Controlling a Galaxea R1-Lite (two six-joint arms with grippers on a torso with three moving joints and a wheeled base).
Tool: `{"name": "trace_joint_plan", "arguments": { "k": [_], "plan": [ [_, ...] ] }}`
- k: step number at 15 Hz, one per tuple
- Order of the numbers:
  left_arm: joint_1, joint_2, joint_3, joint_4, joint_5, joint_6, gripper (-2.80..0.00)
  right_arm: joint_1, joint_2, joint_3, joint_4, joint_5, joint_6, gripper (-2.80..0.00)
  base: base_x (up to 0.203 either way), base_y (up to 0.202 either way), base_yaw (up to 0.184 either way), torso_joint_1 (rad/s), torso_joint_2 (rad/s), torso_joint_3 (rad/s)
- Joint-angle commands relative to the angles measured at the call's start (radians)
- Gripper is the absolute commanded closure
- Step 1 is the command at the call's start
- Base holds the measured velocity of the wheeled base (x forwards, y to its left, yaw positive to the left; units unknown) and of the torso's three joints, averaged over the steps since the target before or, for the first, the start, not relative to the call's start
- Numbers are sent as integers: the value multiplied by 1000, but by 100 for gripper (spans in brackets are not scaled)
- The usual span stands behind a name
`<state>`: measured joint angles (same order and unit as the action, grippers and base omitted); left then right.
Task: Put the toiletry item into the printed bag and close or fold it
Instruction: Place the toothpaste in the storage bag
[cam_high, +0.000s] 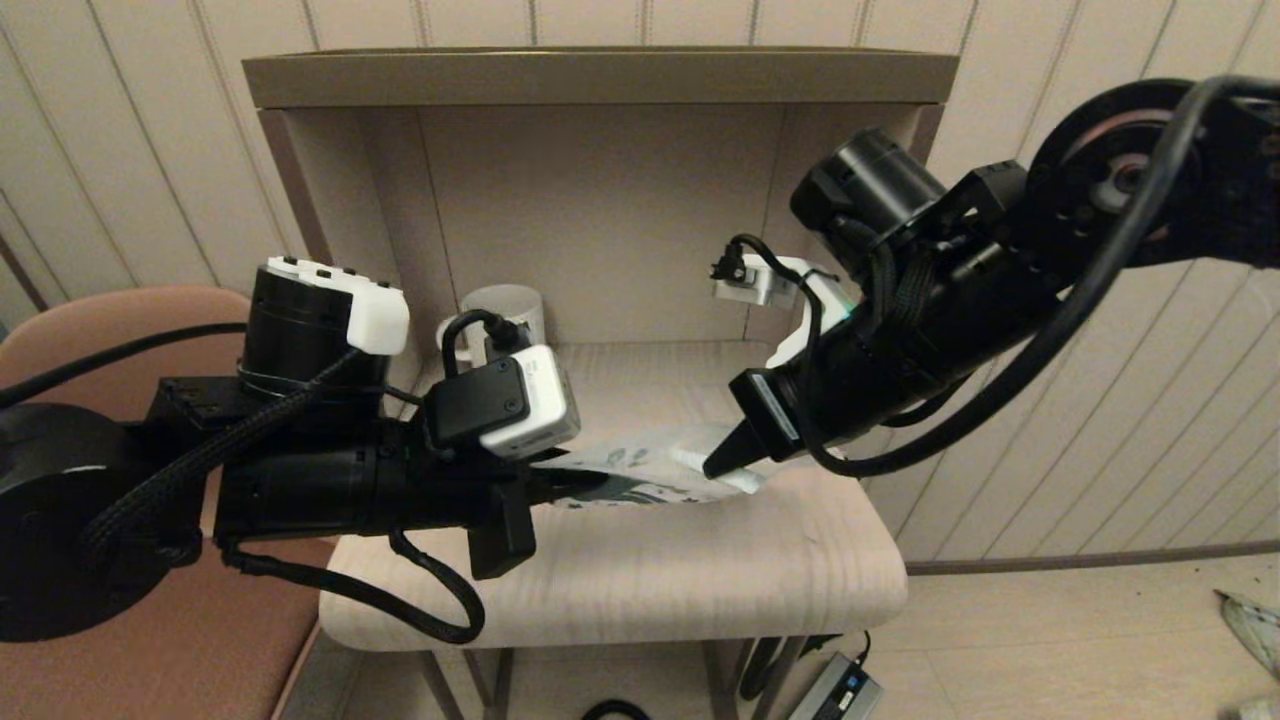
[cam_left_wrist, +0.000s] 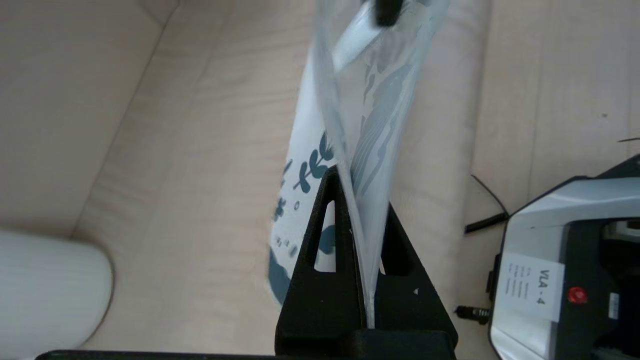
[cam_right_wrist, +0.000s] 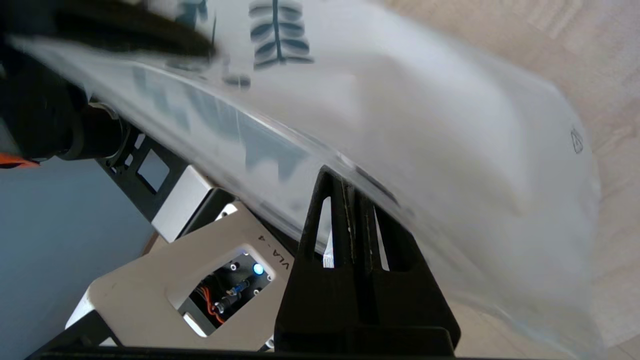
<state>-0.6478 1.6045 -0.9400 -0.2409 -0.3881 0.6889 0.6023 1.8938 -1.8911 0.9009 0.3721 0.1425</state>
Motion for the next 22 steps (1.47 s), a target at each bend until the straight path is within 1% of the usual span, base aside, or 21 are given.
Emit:
{"name": "trace_joint_plan", "arguments": {
  "k": [1,8,10,12,13,15,17,19,20,21,22],
  "plan": [
    [-13,2,-3,-2,-2,3,0,1,4,1,4,1,2,-280,0,0,0,0,0,0],
    [-13,16,0,-3,-1,-1,0,2,-28,1,5,2,-7,-280,0,0,0,0,0,0],
    [-12,29,3,-3,-2,-23,0,16,-88,3,7,5,-9,-280,0,0,0,0,0,0],
    [0,43,-1,-3,-5,-62,0,38,-174,9,10,5,-8,-280,0,0,0,0,0,0],
    [6,48,-4,-4,-8,-97,0,54,-220,14,12,5,-7,-280,0,0,0,0,0,0],
    [13,48,-9,-5,-39,-208,0,77,-318,35,12,3,-6,-280,0,0,0,0,0,0],
    [29,36,-22,-7,-72,-353,0,78,-399,74,9,-6,-7,-280,0,0,0,0,0,0],
    [48,24,-57,-8,-96,-501,0,56,-453,159,-8,-46,-26,-280,0,0,0,0,0,0],
    [58,21,-80,-7,-118,-561,0,36,-474,227,-55,-70,-49,-280,0,0,0,0,0,0],
    [71,19,-93,-6,-154,-604,0,17,-498,324,-146,-81,-75,-280,0,0,0,0,0,0],
    [82,20,-101,-6,-193,-622,0,6,-525,429,-262,-89,-100,-280,0,0,0,0,0,0]
  ]
}}
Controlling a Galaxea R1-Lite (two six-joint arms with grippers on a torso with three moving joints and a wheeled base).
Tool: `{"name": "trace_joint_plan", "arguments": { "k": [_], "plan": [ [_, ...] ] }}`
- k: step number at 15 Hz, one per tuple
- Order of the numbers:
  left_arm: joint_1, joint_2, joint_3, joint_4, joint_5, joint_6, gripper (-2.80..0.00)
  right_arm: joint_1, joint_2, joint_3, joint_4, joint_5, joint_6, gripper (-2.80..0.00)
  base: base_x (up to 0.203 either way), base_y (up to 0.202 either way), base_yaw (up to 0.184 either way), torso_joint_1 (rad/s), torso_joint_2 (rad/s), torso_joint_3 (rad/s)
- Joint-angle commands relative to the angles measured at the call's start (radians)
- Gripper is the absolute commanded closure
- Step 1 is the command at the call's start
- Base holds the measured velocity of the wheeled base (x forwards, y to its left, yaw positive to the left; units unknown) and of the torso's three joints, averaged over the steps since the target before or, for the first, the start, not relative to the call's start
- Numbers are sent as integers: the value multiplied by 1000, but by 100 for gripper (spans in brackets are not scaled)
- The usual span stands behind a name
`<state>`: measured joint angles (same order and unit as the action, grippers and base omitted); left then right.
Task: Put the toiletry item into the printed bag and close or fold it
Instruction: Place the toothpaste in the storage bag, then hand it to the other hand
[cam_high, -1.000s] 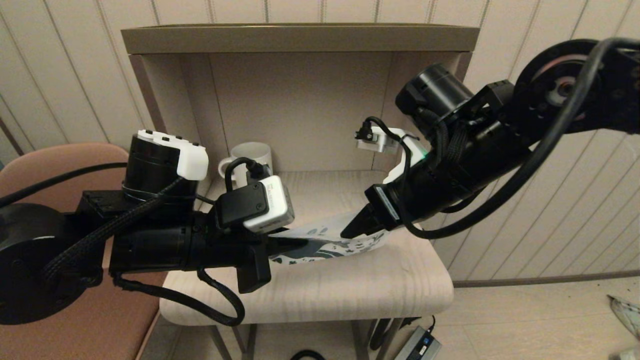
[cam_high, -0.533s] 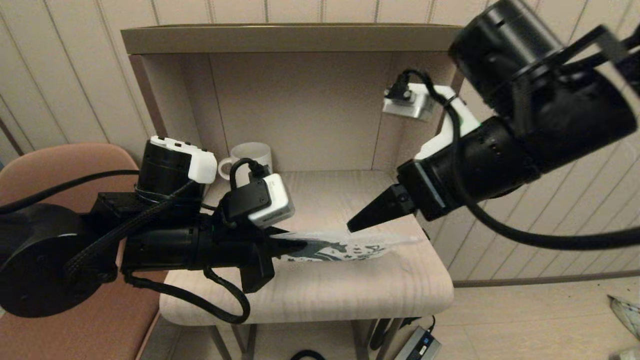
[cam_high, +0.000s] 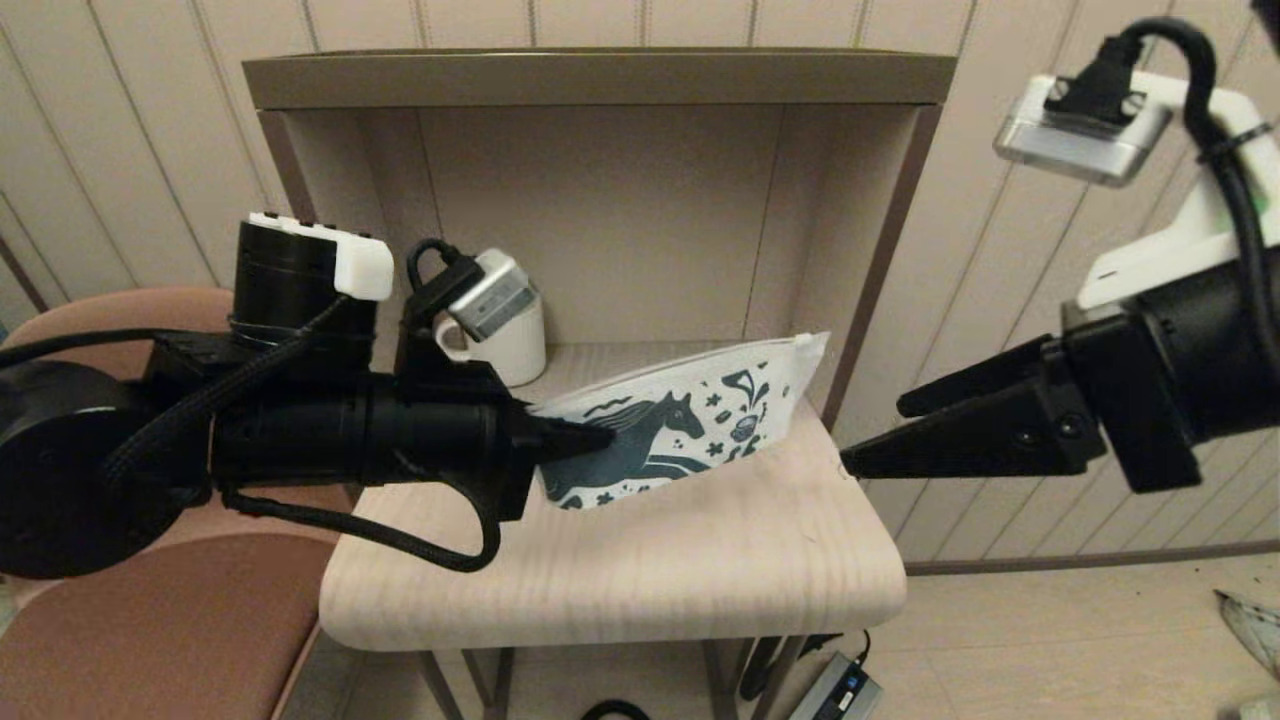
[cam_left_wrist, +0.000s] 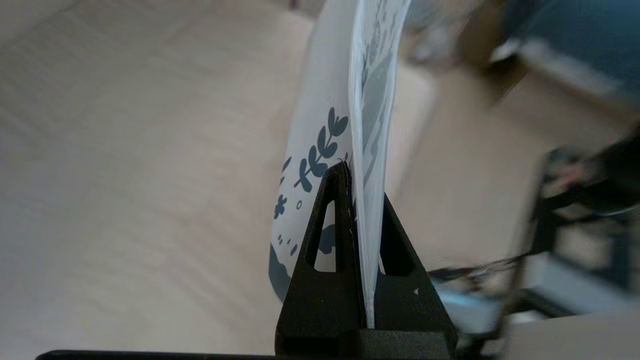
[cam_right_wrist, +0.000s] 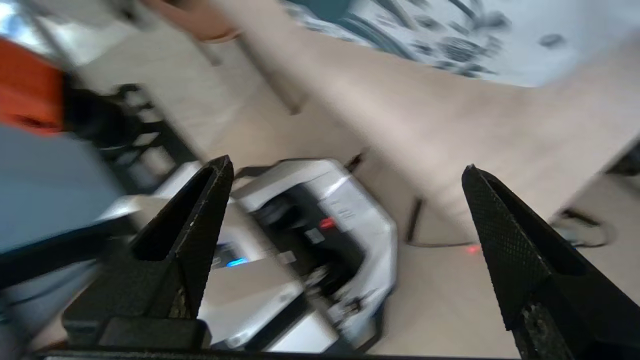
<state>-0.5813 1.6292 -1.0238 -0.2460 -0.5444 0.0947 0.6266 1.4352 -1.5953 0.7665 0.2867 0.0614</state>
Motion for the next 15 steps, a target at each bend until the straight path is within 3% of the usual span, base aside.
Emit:
{"name": "trace_joint_plan", "arguments": {
  "k": [1,3,5,6,13,15],
  "plan": [
    [19,-1,-34,0,-50,-40,0,-28,-94,242,-260,-9,-41,-280,0,0,0,0,0,0],
    [23,-3,-61,5,-56,-105,0,-55,-128,389,-496,-14,-71,-280,0,0,0,0,0,0],
    [23,-2,-59,2,-56,-110,0,-87,-134,397,-539,11,-90,-280,0,0,0,0,0,0],
    [23,-2,-59,2,-57,-110,0,-88,-137,393,-554,11,-86,0,0,0,0,0,0,0],
    [28,-13,-65,6,-58,-113,0,-97,-119,429,-588,64,-81,0,0,0,0,0,0,0],
    [28,-20,-62,6,-65,-116,0,-180,-99,448,-606,75,-96,0,0,0,0,0,0,0]
  ]
}}
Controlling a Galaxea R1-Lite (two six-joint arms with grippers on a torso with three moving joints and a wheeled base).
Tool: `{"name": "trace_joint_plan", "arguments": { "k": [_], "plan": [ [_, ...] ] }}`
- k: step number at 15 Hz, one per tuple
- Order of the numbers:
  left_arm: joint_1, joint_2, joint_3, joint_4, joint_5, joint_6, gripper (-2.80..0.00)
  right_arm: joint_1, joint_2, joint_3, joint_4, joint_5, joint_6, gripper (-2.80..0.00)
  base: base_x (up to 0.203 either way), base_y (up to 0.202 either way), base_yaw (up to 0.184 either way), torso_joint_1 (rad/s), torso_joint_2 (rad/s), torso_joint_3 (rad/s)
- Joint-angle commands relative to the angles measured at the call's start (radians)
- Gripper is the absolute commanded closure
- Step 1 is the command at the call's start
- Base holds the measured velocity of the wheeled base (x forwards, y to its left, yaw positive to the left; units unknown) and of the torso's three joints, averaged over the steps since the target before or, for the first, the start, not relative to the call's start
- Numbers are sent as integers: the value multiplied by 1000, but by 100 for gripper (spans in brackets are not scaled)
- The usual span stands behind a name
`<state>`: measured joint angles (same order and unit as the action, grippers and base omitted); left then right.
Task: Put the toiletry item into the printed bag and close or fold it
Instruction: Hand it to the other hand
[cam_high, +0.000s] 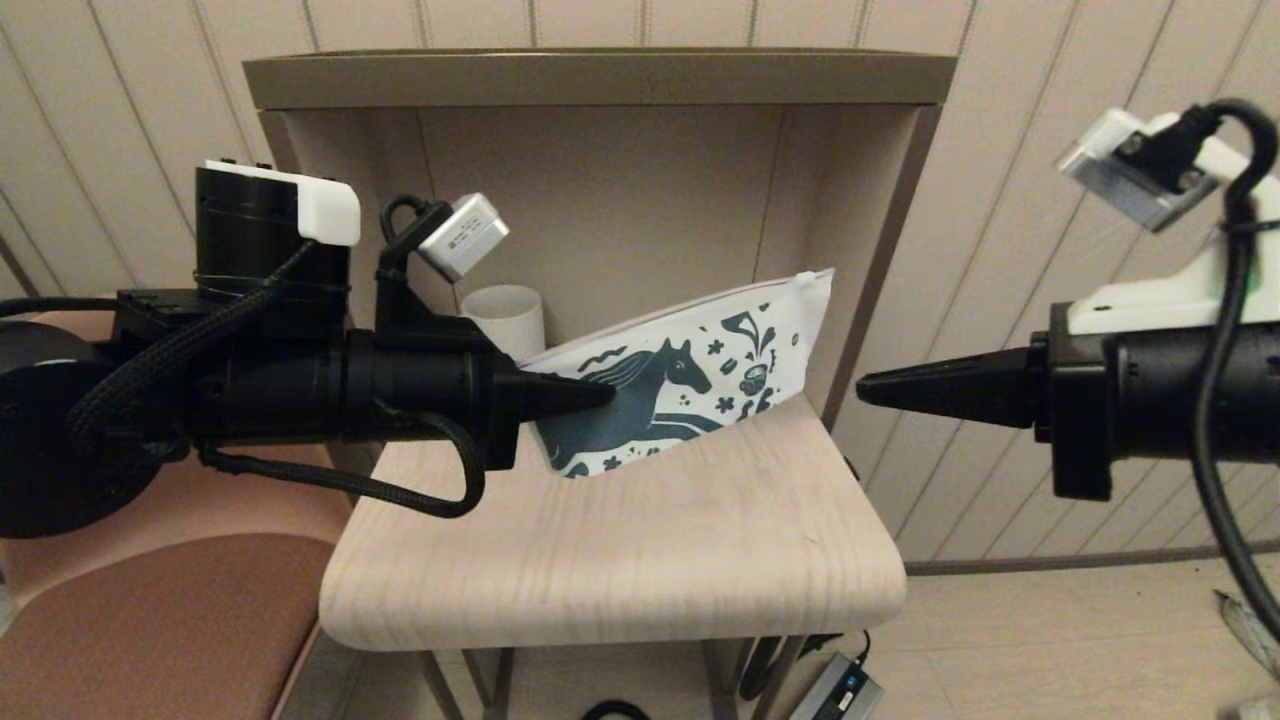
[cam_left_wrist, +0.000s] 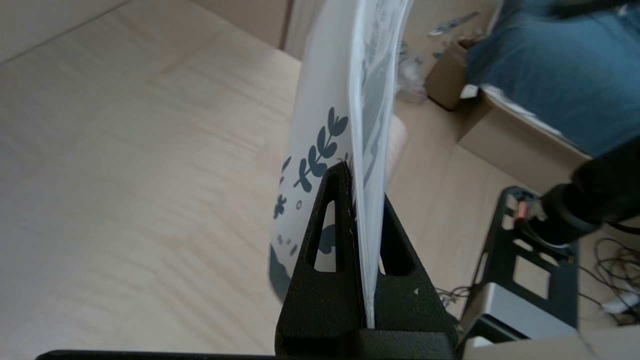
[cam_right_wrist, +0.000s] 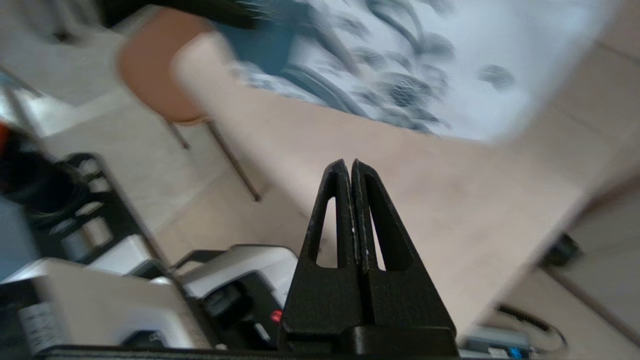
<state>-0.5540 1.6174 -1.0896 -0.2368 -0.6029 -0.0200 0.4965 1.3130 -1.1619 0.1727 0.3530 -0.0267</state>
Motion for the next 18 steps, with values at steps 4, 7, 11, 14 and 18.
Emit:
{"name": "trace_joint_plan", "arguments": {
  "k": [4,7,11,14,18],
  "plan": [
    [66,-12,3,13,-222,-15,0,-282,15,-4,-70,364,-42,-115,0,0,0,0,0,0],
    [85,-1,2,22,-299,-24,0,-429,79,-109,1,579,-49,-280,0,0,0,0,0,0],
    [85,4,5,21,-352,-23,0,-465,164,-135,25,678,-97,-280,0,0,0,0,0,0],
    [85,12,-12,21,-385,-23,0,-369,198,-90,23,686,-170,-280,0,0,0,0,0,0],
    [85,28,-20,21,-402,-21,0,-296,244,-78,29,689,-256,-280,0,0,0,0,0,0]
  ]
}}
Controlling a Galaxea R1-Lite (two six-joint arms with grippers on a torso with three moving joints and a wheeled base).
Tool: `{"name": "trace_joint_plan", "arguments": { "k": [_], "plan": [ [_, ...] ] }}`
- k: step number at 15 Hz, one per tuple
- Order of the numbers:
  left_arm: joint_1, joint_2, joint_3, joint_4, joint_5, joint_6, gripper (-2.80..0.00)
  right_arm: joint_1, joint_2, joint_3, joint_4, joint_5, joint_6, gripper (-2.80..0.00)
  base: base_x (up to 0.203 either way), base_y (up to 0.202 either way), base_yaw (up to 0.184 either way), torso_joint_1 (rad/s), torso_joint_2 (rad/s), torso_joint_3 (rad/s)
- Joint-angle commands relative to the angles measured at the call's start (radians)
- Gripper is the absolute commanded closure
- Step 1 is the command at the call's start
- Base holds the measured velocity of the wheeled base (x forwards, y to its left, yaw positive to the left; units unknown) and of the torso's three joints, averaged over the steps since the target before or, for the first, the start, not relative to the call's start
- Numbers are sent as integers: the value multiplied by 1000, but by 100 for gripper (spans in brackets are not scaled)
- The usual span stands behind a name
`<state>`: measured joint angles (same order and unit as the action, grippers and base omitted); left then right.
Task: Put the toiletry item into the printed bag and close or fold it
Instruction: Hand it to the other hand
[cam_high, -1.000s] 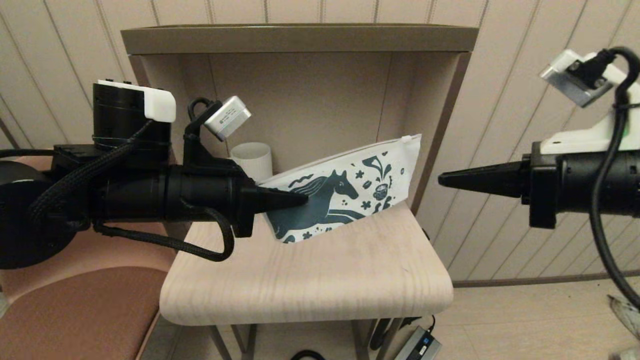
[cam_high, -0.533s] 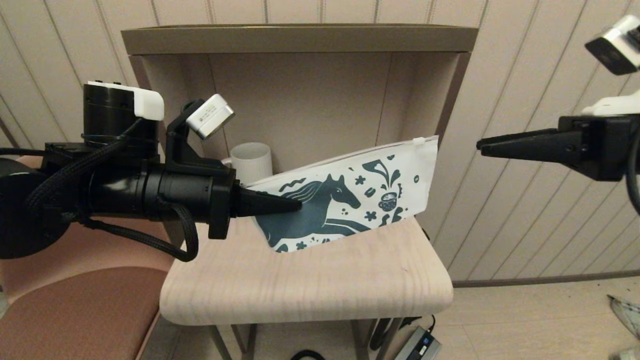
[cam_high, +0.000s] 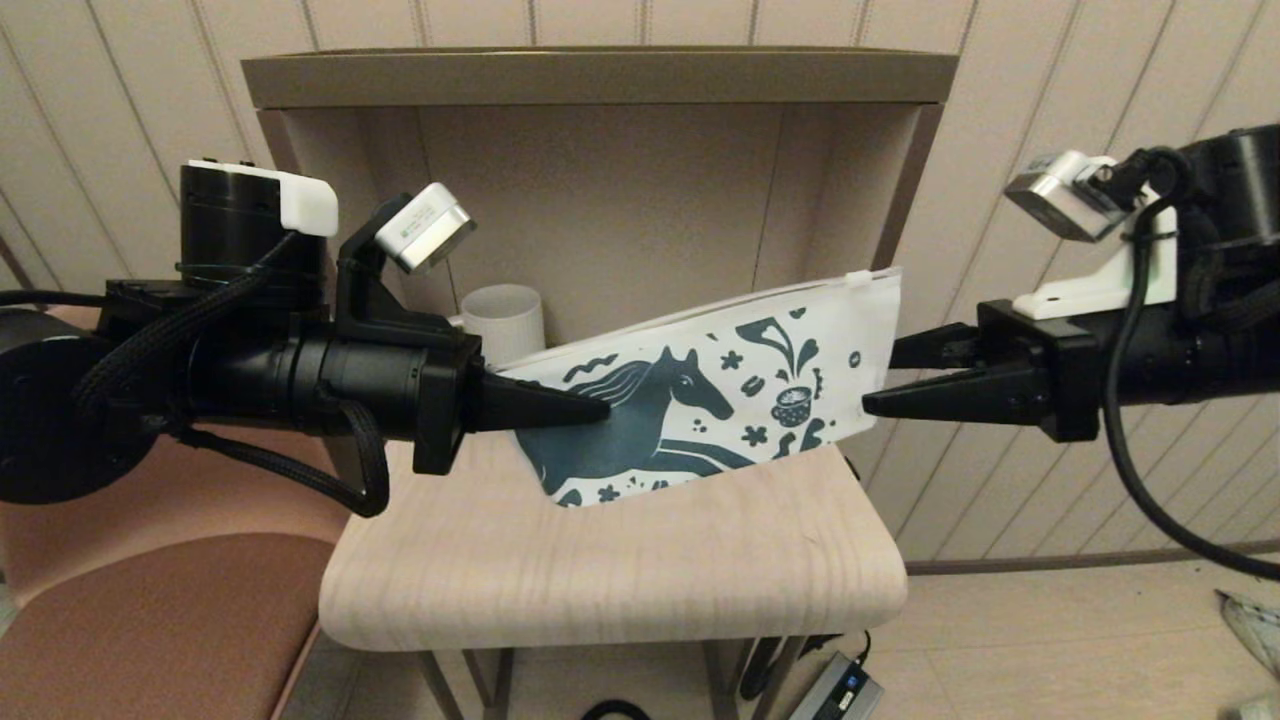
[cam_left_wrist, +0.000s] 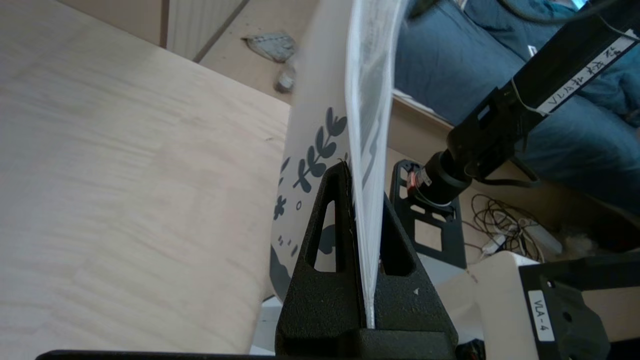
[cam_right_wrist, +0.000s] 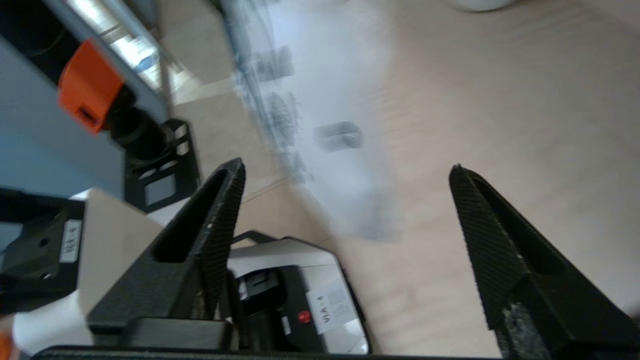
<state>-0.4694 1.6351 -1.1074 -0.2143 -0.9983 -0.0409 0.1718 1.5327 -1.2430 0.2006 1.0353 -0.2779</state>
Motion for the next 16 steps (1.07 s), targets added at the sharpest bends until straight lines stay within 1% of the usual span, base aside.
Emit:
{"name": "trace_joint_plan", "arguments": {
  "k": [1,4,6,7,9,11,16],
  "plan": [
    [0,18,-2,-2,-8,1,0,58,27,5,-2,6,-11,-280,0,0,0,0,0,0],
    [0,22,9,-2,-34,4,0,73,52,-4,3,6,-105,-280,0,0,0,0,0,0],
    [0,31,8,-2,-36,7,0,77,53,-19,5,5,-125,-280,0,0,0,0,0,0],
    [0,34,9,-1,-36,18,0,77,54,-34,18,4,-133,-280,0,0,0,0,0,0],
    [0,35,15,0,-40,38,0,74,54,-97,85,0,-159,-280,0,0,0,0,0,0],
    [0,37,20,0,-40,59,0,76,51,-155,150,-3,-166,-280,0,0,0,0,0,0],
    [0,25,20,1,-40,61,0,90,55,-145,172,-8,-167,-280,0,0,0,0,0,0]
  ]
}}
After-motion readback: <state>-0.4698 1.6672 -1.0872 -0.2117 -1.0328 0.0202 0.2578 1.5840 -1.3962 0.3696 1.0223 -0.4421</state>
